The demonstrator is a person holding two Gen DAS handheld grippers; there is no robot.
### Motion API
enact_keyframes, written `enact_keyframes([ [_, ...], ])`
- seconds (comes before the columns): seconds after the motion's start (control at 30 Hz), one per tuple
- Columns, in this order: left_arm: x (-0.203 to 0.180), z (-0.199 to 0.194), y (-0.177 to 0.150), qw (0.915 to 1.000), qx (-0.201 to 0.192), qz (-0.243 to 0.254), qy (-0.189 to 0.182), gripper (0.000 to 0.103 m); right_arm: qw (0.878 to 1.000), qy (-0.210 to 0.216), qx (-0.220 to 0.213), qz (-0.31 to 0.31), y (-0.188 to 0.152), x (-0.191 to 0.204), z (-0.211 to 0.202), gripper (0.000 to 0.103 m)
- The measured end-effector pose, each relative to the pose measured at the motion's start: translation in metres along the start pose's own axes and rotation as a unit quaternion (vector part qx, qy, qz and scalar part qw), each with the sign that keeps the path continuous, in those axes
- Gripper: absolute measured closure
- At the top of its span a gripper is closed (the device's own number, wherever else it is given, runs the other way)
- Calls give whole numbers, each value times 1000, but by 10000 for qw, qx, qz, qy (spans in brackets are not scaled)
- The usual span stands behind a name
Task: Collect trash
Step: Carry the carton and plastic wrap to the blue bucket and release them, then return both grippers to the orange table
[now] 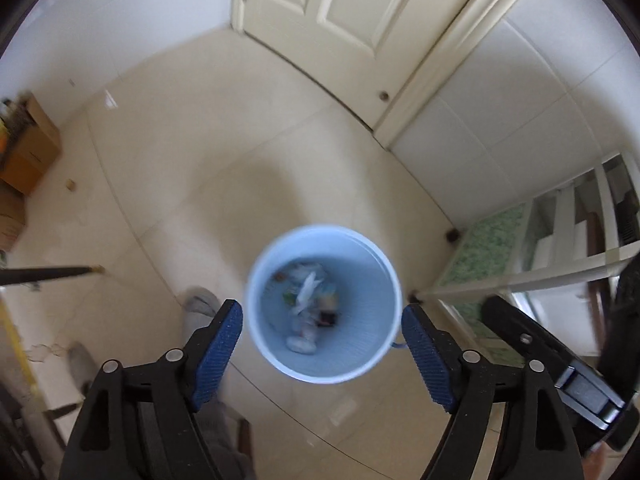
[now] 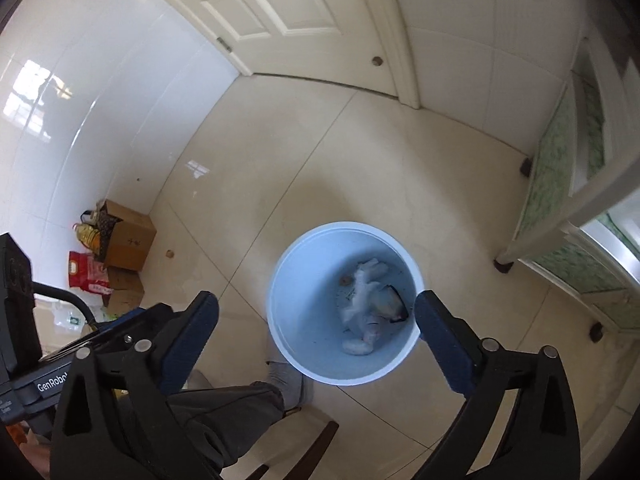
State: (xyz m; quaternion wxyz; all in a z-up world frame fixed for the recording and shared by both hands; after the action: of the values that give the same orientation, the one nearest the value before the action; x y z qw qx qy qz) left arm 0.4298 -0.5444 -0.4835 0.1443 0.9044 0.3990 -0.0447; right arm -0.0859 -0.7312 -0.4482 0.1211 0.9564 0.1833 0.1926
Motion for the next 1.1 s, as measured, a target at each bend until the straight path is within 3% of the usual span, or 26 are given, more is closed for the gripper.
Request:
enact_keyframes([
  [0.1, -6, -27, -4, 9986, -431, 49, 308, 15, 9998, 16, -145, 136, -2, 7, -20, 0],
  [0.33, -8, -100, -25, 9882, -1232, 169, 893, 10, 9985, 148, -509, 99, -12, 49, -83, 0],
  [0.47, 0, -145, -38, 9836, -1605, 55, 824, 9, 9972, 168, -706, -186, -20, 80, -117, 0],
  [0.6, -4, -185, -86, 9761, -2001, 16, 848, 8, 9945, 303, -935, -375, -25, 106, -148, 0],
  [0.73, 10, -222, -115, 9722, -2246, -194, 630, 5, 9901, 372, -1178, -669, -26, 135, -174, 0],
  [0.97, 49, -302, -162, 9548, -2816, -478, 821, 5, 9741, 892, -1608, -1319, -38, 207, -229, 0],
  [1.1, 65, -362, -219, 9407, -3129, -705, 1103, 4, 9614, 1217, -1740, -1749, -51, 250, -249, 0],
])
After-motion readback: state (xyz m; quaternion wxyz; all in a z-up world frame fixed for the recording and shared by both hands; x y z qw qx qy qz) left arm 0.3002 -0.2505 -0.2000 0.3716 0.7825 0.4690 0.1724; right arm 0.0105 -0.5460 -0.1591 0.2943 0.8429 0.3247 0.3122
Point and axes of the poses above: each gripper's, at about its wrist camera, not at the fingertips, and z roughly the way its jaws point, x to its left, y to its top, the point moved 4 cm from there along z, roughly the way its jaws point, and after that the axes turned 1 degree about -z, right-handed, at the moved point
